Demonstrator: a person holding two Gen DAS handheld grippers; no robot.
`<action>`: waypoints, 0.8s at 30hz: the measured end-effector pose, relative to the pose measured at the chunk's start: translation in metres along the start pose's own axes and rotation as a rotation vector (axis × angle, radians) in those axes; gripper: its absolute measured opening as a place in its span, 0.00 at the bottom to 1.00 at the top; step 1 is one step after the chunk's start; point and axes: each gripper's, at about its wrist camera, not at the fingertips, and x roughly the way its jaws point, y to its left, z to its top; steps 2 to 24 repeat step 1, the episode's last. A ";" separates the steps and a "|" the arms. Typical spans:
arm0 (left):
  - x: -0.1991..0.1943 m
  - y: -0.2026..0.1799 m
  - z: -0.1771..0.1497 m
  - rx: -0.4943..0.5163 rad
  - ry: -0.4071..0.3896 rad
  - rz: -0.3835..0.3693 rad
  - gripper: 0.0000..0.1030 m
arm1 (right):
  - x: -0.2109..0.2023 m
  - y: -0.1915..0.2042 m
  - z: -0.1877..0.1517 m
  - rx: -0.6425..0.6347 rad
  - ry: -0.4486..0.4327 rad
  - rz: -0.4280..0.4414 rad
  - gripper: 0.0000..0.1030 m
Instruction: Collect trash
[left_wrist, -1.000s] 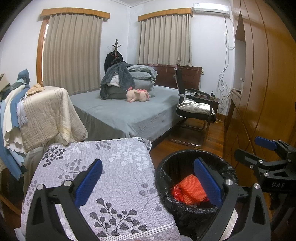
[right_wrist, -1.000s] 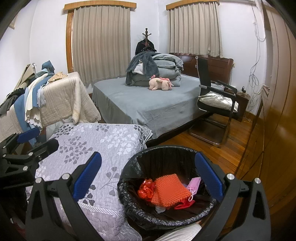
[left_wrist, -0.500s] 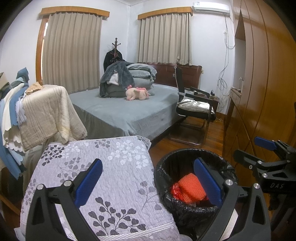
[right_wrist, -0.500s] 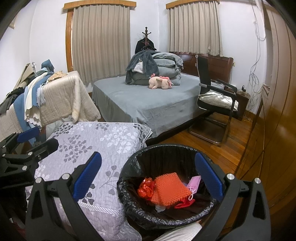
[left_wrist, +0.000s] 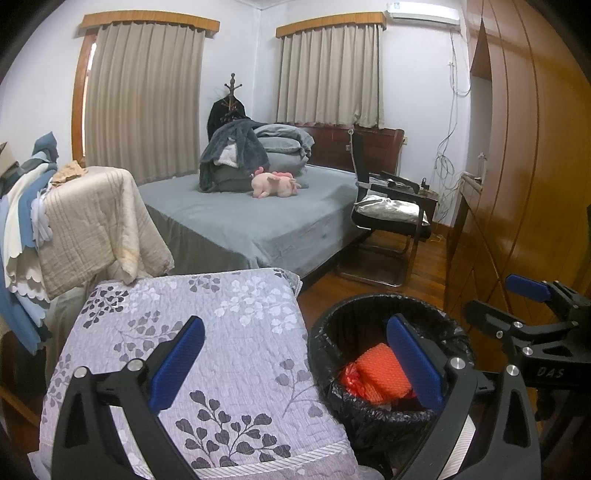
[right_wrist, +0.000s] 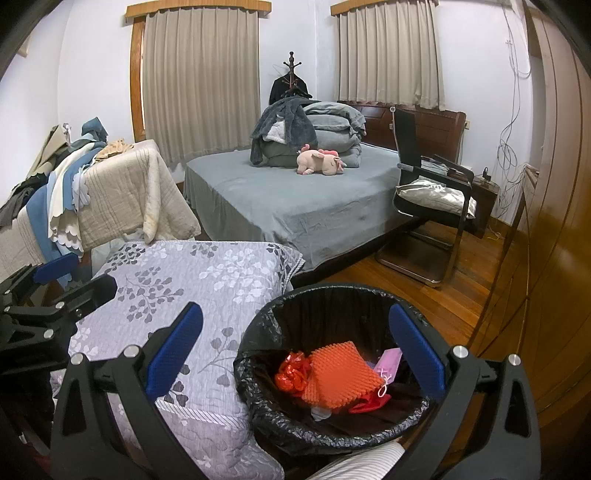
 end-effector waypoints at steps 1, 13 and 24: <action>-0.001 -0.001 -0.002 0.000 0.001 0.000 0.94 | 0.000 0.000 0.001 0.000 -0.001 0.000 0.95; -0.001 -0.001 -0.002 0.000 0.001 0.000 0.94 | 0.000 0.000 0.001 0.000 -0.001 0.000 0.95; -0.001 -0.001 -0.002 0.000 0.001 0.000 0.94 | 0.000 0.000 0.001 0.000 -0.001 0.000 0.95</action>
